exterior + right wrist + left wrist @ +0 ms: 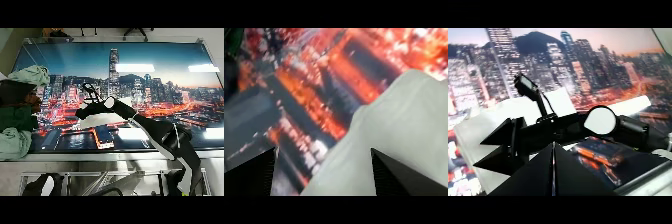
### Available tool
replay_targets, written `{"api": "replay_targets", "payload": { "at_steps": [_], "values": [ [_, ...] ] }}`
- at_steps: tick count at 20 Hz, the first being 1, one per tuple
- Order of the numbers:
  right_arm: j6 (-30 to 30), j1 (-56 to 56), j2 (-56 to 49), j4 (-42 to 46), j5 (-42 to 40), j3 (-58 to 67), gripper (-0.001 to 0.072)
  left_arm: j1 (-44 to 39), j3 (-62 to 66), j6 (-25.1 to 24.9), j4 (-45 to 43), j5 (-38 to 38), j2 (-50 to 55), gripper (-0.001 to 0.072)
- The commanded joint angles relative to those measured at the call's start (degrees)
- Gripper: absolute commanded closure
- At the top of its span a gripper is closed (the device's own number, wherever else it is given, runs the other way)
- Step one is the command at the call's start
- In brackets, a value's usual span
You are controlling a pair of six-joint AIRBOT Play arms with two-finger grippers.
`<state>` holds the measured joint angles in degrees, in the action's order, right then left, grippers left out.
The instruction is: Fold the shirts.
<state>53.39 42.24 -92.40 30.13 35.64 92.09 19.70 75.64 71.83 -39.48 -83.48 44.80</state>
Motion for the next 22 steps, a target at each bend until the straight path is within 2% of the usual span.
{"api": "replay_targets", "payload": {
  "at_steps": [1,3,4,8,10,12,15,19,22],
  "values": [
    [-1.55,-1.92,2.75,1.51,3.41,1.05,0.0074,4.35,-9.64,-1.99,0.57,3.34,-6.1,0.0689],
    [-1.05,-8.11,7.96,3.54,10.47,1.05,0.0074,4.85,-10.23,-2.03,0.57,3.85,-6.25,0.0689],
    [1.03,-12.15,10.6,5.77,14.01,1.05,0.0075,4.85,-10.23,-2.01,0.72,3.98,-6.12,0.0688],
    [13.94,-29.99,16.28,20.5,27.78,1.01,0.0073,4.85,-10.25,-2.01,0.68,4.02,-6.12,0.0689],
    [14.36,-37.79,16.24,21.68,33.94,-0.85,0.0073,4.85,-10.25,-2.01,0.63,4.02,-6.1,0.0689],
    [13.88,-42.82,16.06,21.53,35.23,-5.92,0.0073,4.85,-10.25,-2.01,0.63,4.09,-6.1,0.0688],
    [11.61,-44.57,14.25,21.27,34.75,-13.55,0.0073,4.85,-10.25,-1.95,0.66,4.24,-6.1,0.0688],
    [6.01,-42.71,8.07,10.12,34.23,-15.72,0.0073,4.85,-10.25,-1.95,0.66,5.29,-6.1,0.0688],
    [5.27,-40.15,4.35,6.4,31.98,-15.69,0.0073,4.85,-10.25,-1.95,0.63,5.33,-6.1,0.0688]
  ]
}}
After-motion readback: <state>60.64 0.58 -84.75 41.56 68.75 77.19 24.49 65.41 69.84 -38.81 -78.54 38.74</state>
